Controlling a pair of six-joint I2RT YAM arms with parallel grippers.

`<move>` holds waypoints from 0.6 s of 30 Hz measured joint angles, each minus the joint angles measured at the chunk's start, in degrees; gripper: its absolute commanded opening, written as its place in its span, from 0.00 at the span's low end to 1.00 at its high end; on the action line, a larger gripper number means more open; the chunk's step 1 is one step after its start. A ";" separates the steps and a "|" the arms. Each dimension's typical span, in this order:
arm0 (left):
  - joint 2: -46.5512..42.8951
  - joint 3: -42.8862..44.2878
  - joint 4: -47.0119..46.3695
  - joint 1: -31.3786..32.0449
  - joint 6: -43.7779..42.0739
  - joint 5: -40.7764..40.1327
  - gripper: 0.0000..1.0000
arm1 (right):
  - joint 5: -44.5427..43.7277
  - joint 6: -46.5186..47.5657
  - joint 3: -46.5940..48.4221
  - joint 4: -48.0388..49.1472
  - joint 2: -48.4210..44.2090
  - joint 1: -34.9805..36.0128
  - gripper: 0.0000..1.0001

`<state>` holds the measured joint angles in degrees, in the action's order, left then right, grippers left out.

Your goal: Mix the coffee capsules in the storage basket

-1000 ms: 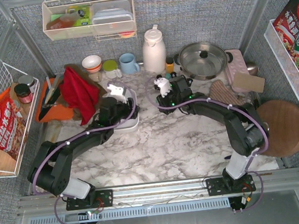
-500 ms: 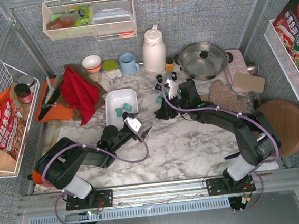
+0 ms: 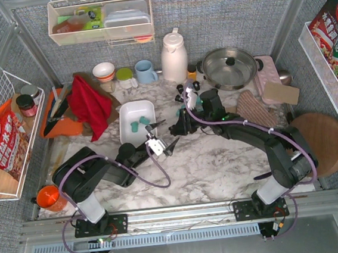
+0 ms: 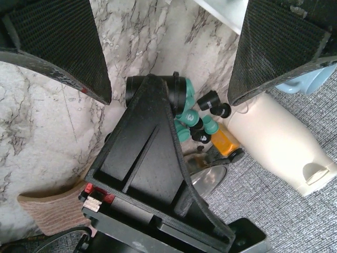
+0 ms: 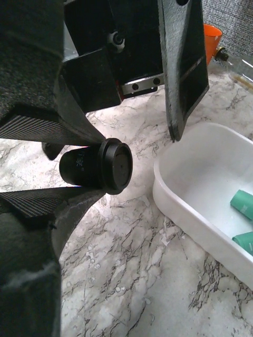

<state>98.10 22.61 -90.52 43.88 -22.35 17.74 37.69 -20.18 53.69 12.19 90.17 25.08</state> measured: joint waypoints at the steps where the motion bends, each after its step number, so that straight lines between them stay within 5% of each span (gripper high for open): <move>1: 0.28 0.26 -0.11 0.22 -0.15 0.11 0.99 | 0.13 -0.02 0.00 0.00 -0.11 0.09 0.18; 7: 1.53 1.46 -0.31 0.81 -1.25 -0.26 0.97 | 0.98 0.00 0.00 0.02 -0.35 0.92 0.19; 18: 1.31 3.37 4.68 2.40 -4.68 -2.40 0.55 | 1.49 0.02 0.33 0.02 -0.61 1.09 0.21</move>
<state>99.42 25.98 -85.84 46.28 -27.03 15.33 39.18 -20.16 54.02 12.21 89.56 26.17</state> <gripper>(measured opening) 0.621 0.367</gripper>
